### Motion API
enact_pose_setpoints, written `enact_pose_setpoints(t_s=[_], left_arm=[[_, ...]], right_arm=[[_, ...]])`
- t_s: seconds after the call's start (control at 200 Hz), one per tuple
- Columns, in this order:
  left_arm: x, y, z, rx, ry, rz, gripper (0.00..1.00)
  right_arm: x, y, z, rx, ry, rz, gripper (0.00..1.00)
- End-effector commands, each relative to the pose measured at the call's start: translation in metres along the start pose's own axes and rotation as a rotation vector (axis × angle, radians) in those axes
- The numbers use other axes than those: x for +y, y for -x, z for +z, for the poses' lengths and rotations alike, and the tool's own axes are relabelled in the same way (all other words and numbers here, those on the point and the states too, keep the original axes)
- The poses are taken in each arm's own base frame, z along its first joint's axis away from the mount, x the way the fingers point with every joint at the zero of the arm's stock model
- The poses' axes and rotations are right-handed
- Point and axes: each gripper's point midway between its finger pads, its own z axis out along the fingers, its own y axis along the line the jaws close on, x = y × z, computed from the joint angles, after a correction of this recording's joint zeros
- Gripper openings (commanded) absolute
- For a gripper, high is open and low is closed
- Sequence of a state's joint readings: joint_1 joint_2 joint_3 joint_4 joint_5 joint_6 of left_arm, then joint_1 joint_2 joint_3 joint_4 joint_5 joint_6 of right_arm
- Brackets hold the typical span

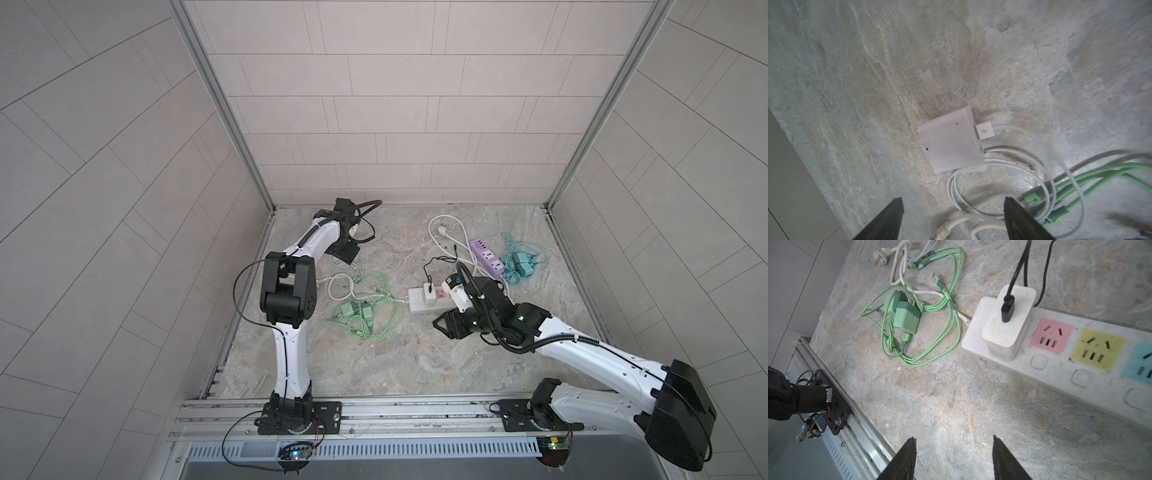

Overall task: Insert the plug
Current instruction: 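Lower the left gripper onto the white charger with coiled white cable, then close the left gripper on the white charger body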

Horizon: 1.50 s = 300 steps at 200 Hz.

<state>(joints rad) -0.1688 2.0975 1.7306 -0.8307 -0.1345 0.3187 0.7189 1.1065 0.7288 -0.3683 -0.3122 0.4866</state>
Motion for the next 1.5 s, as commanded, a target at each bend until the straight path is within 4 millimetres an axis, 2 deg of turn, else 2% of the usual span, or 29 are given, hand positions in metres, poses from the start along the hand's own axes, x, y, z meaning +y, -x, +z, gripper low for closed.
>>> enact_pose_setpoints(t_s=[0.0,0.195,0.445,0.595,0.961,1.226,1.371,1.496], left_arm=[[0.014,0.007,0.005,-0.017,0.042,0.054,0.80],[0.013,0.018,0.012,-0.050,0.037,0.107,0.79],[0.009,0.014,0.014,-0.024,0.010,0.186,0.79],[0.014,0.013,0.025,0.011,0.043,0.212,0.79],[0.010,0.007,0.044,0.066,0.031,0.296,0.79],[0.006,0.018,0.055,0.062,0.017,0.332,0.78],[0.008,0.012,0.063,0.124,0.019,0.357,0.78],[-0.001,0.005,0.067,0.155,-0.024,0.363,0.77]], right_arm=[[0.001,-0.001,-0.007,0.009,-0.002,-0.009,0.58],[0.000,0.000,-0.011,0.016,-0.018,-0.032,0.58],[0.000,-0.002,-0.008,0.027,-0.016,-0.025,0.58],[0.002,-0.001,-0.005,0.030,-0.005,-0.025,0.58],[0.003,0.001,-0.003,0.037,-0.001,-0.015,0.58],[0.003,-0.001,-0.003,0.042,-0.003,-0.018,0.57],[0.001,-0.002,-0.004,0.040,-0.008,-0.020,0.57],[0.002,-0.001,-0.005,0.037,-0.008,-0.020,0.57]])
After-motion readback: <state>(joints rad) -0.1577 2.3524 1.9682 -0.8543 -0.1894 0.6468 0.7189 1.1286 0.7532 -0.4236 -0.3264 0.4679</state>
